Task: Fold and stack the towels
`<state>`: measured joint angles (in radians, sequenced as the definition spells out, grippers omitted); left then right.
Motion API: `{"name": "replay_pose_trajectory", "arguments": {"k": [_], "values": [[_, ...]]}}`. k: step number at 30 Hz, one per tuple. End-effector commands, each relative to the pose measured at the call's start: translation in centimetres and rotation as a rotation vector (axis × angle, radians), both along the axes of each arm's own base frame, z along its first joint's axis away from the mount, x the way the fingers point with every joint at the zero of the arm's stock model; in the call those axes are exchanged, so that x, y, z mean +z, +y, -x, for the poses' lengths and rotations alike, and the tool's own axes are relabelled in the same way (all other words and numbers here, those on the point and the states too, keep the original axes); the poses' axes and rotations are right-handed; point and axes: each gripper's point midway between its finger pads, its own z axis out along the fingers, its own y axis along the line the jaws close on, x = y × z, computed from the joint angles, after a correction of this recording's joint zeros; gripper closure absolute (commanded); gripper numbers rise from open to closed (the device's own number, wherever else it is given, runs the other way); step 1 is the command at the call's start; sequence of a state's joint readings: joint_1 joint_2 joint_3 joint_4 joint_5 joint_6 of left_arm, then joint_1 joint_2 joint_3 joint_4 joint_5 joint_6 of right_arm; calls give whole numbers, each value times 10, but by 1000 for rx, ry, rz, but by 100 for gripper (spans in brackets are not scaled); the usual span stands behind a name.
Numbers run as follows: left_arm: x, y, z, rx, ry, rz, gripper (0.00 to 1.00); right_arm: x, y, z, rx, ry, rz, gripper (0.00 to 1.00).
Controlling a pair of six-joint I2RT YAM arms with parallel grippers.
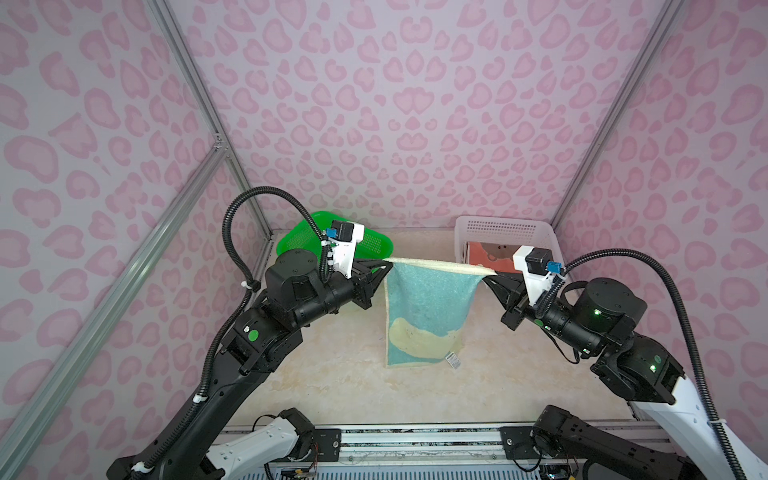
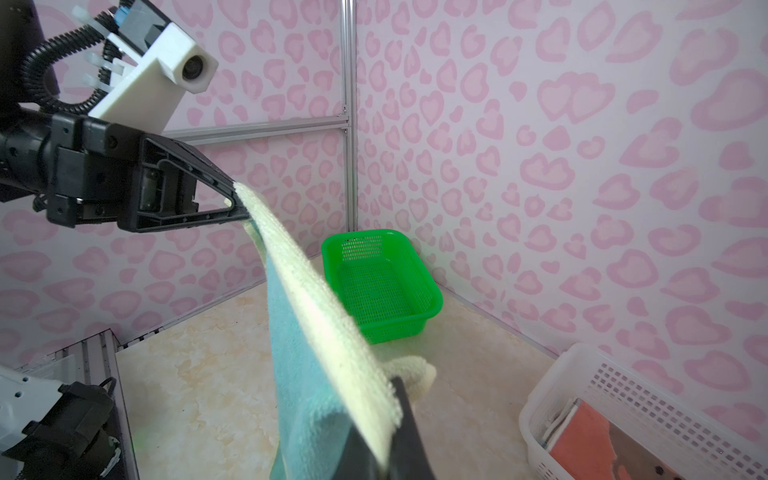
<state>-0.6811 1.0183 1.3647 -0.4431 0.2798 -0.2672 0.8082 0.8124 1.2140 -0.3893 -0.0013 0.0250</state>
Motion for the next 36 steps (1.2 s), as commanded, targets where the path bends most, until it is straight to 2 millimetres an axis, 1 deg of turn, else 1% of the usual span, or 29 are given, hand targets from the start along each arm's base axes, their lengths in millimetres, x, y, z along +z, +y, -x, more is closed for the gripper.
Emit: {"name": "replay_pose_trajectory", "arguments": {"k": [1,4,7,10,14,16,18,21,25,28,32,36], "values": [[-12,11,-30,156,14,-43,98,-6,-11,-22,-132,-3,9,100],[-33,13,-56,251,36,-120,98,-25,-12,-42,-205,17,66,100],[-53,18,-82,352,51,-198,98,-46,-13,-67,-255,63,102,100],[-66,27,-105,455,48,-271,98,-67,-13,-95,-283,110,101,100],[-78,42,-131,584,34,-348,98,-93,-9,-130,-315,152,101,100],[-88,48,-144,637,35,-386,98,-107,-6,-148,-336,162,122,100],[-102,48,-155,650,47,-422,98,-123,-3,-163,-358,177,153,100],[-131,41,-165,640,85,-487,98,-151,5,-181,-365,217,205,100],[-170,37,-172,636,143,-549,98,-190,11,-192,-362,280,257,100],[-195,35,-174,627,190,-586,98,-214,11,-196,-362,327,277,100],[-221,32,-173,611,247,-615,98,-242,7,-197,-360,392,292,100],[-241,33,-165,599,297,-634,98,-270,5,-188,-342,460,318,100]]}}
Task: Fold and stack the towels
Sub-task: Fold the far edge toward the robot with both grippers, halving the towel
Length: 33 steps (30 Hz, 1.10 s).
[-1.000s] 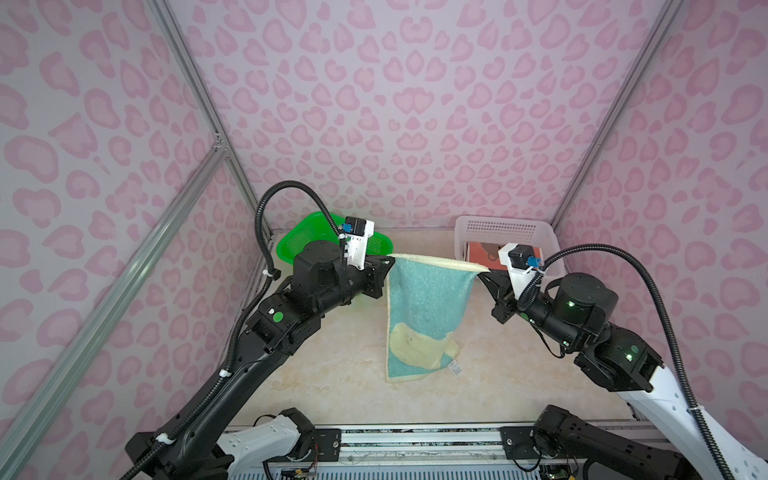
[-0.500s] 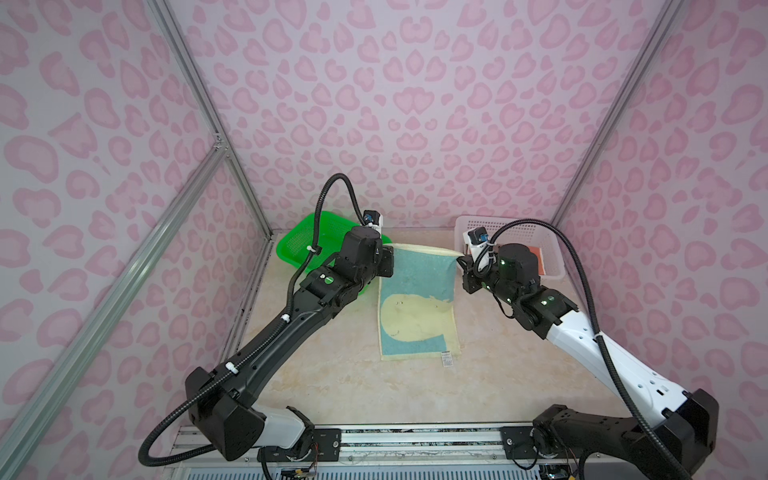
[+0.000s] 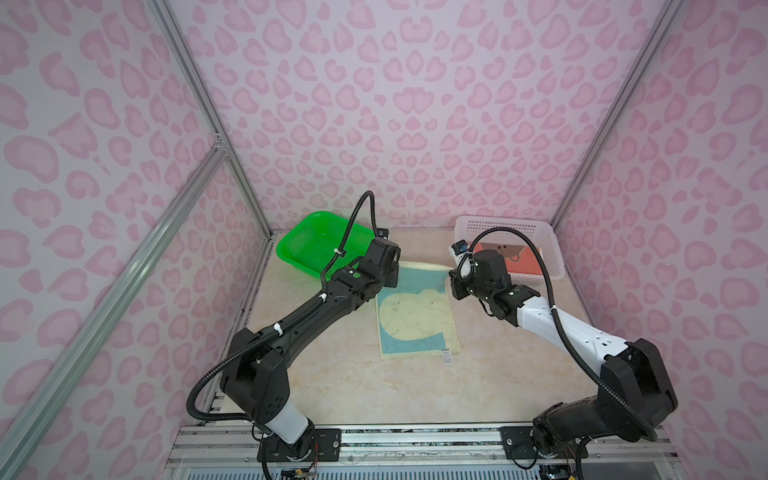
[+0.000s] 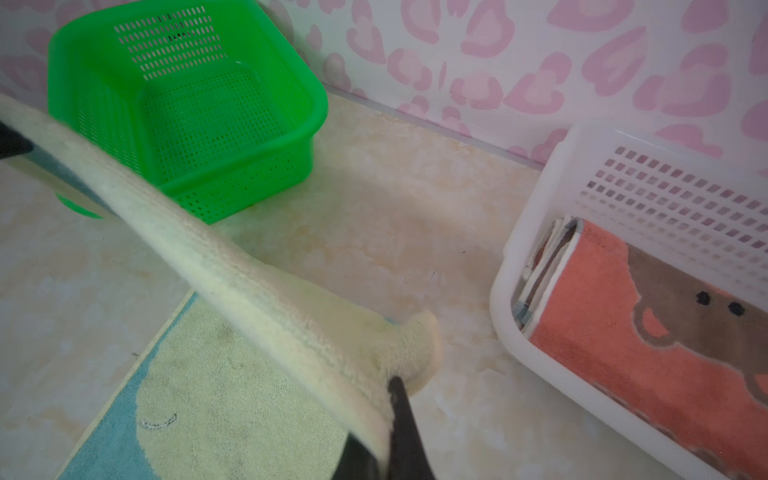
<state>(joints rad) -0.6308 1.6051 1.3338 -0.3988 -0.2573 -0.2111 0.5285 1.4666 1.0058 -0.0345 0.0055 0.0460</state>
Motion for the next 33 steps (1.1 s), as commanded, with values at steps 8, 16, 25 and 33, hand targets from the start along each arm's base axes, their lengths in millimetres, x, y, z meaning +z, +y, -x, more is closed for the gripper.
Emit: {"name": "replay_pose_trajectory", "arguments": {"k": [8,16,25,33], "values": [[-47,28,34,93,133,-66,98,-59,-14,40,-2,224,19,100],[-79,22,73,68,242,-67,98,-91,-22,92,8,370,33,100],[-89,20,111,58,284,-38,98,-109,-31,143,8,454,80,100],[-125,15,134,52,357,-64,98,-133,-32,168,-1,522,94,100]]}}
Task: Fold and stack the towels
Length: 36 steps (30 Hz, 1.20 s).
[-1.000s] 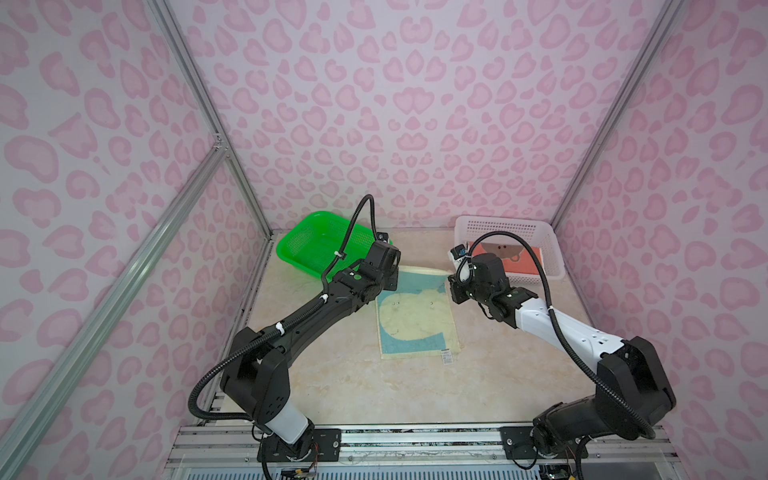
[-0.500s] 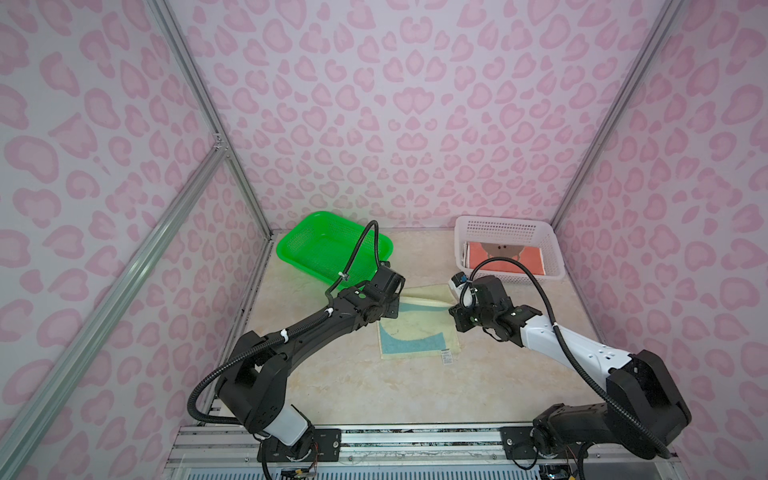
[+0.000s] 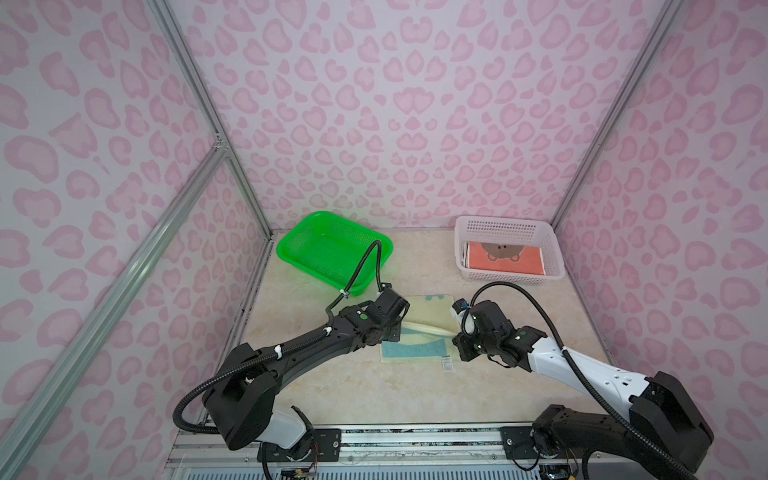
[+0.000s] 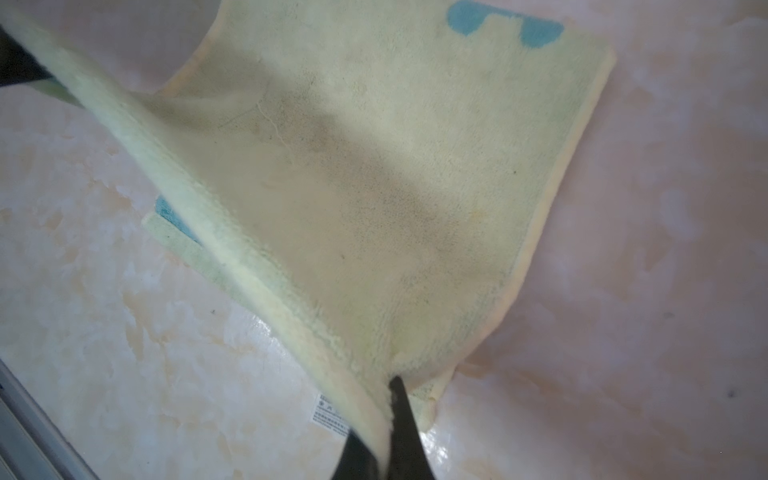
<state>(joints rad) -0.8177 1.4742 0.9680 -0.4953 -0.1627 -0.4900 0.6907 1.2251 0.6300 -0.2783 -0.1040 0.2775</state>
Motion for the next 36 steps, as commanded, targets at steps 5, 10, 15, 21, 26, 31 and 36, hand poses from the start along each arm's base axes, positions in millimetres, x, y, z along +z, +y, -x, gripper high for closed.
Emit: {"name": "replay_pose_trajectory", "arguments": {"k": [5,10,15,21,26,31,36], "values": [[-34,21,11,68,37,-106,98,-41,-22,24,-57,124,121,100],[-44,19,18,61,49,-97,98,-48,-24,36,-41,162,134,84],[-42,20,28,32,33,-125,98,-43,-29,46,-27,180,143,72],[-35,14,42,-15,-4,-122,92,-22,-22,44,-27,128,58,64],[-33,23,50,-20,-38,-153,88,2,-11,26,-49,24,-26,61],[-34,32,59,-19,-67,-161,79,3,4,9,-60,-12,-68,60],[-37,38,66,-19,-82,-141,47,-5,27,1,-11,37,-60,60]]}}
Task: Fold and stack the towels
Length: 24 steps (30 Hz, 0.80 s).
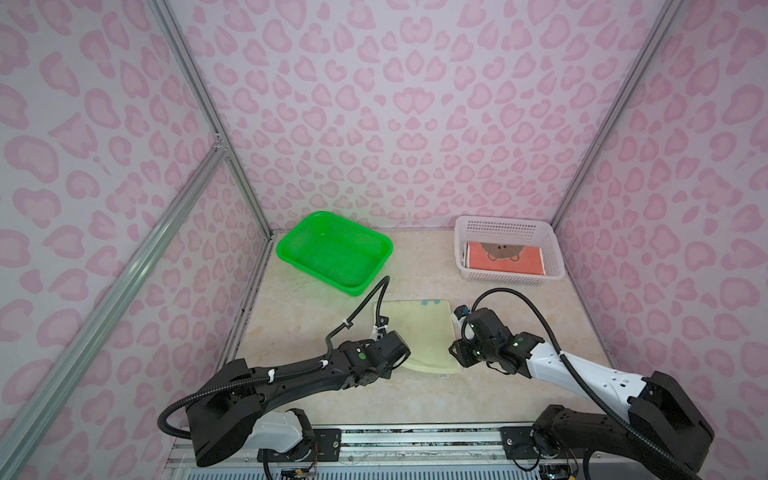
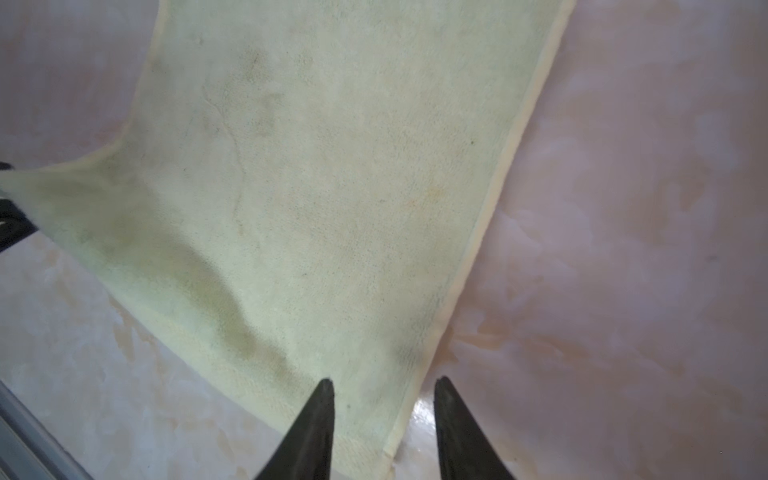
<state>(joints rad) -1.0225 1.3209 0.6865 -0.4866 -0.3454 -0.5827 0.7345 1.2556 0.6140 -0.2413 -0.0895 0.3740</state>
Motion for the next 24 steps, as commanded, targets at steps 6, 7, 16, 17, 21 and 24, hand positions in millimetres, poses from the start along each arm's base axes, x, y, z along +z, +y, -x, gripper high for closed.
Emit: {"name": "replay_pose_trajectory", "arguments": {"k": [6,7,16,17,21,24], "values": [[14,10,1,29,-68,60,2,-5,34,-7,79,-8,18,59],[20,11,1,27,-84,74,2,-6,34,-10,75,-15,23,59],[69,19,-30,76,-211,141,2,17,36,-54,40,-95,20,58],[71,18,-35,80,-211,146,2,17,34,-61,29,-97,21,58],[68,13,-61,105,-193,145,0,24,26,-97,-37,-119,0,58],[60,9,-82,126,-178,124,1,23,20,-122,-81,-123,-4,58]]}}
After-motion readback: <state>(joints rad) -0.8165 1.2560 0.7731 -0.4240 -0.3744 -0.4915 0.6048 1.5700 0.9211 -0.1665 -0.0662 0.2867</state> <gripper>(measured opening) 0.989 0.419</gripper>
